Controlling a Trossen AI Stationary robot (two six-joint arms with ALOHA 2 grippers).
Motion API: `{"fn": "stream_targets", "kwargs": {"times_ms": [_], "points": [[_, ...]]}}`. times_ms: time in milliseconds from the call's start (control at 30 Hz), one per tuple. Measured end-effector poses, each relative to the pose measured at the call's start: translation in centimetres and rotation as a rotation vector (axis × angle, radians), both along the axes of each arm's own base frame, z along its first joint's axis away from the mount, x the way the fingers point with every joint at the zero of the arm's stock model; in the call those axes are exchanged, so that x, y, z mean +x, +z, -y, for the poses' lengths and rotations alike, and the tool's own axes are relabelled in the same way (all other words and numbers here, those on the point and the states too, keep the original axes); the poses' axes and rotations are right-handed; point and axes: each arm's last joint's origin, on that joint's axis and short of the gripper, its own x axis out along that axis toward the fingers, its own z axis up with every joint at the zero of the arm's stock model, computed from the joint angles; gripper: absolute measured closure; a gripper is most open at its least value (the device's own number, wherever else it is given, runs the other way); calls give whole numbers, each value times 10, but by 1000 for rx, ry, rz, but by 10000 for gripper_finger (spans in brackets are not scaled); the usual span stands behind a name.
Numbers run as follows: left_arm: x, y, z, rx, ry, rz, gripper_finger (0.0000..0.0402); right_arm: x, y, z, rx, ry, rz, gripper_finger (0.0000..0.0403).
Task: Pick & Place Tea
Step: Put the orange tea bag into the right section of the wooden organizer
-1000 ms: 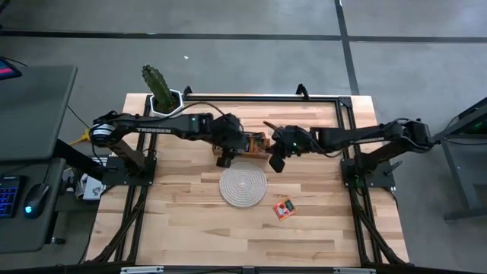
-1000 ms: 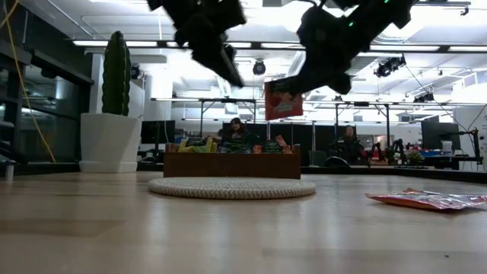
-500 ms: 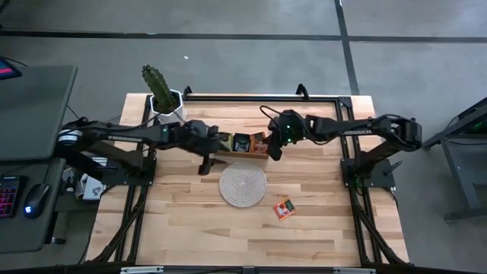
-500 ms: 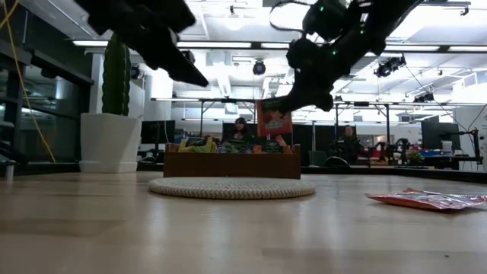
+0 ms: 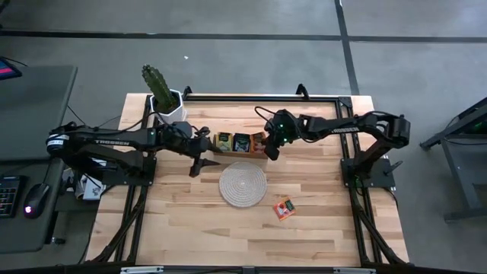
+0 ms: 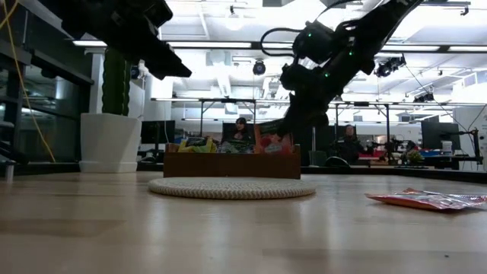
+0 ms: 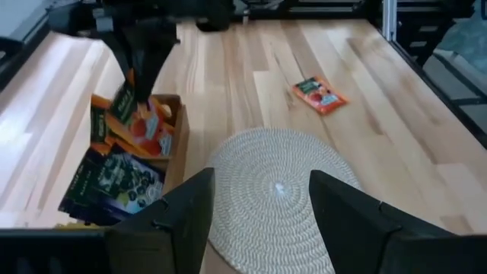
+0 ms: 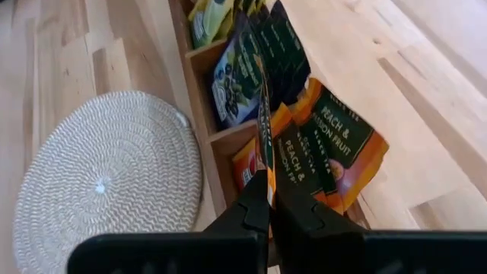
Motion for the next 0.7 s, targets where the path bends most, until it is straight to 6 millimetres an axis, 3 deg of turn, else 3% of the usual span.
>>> {"fn": "stream_targets", "kwargs": {"times_ms": [300, 700], "points": [[0, 1, 0, 0, -3, 1, 188, 1, -2, 0, 9, -4, -3, 379], [0, 0, 1, -4, -19, 0, 189, -1, 0, 0, 58, -64, -1, 250]]}}
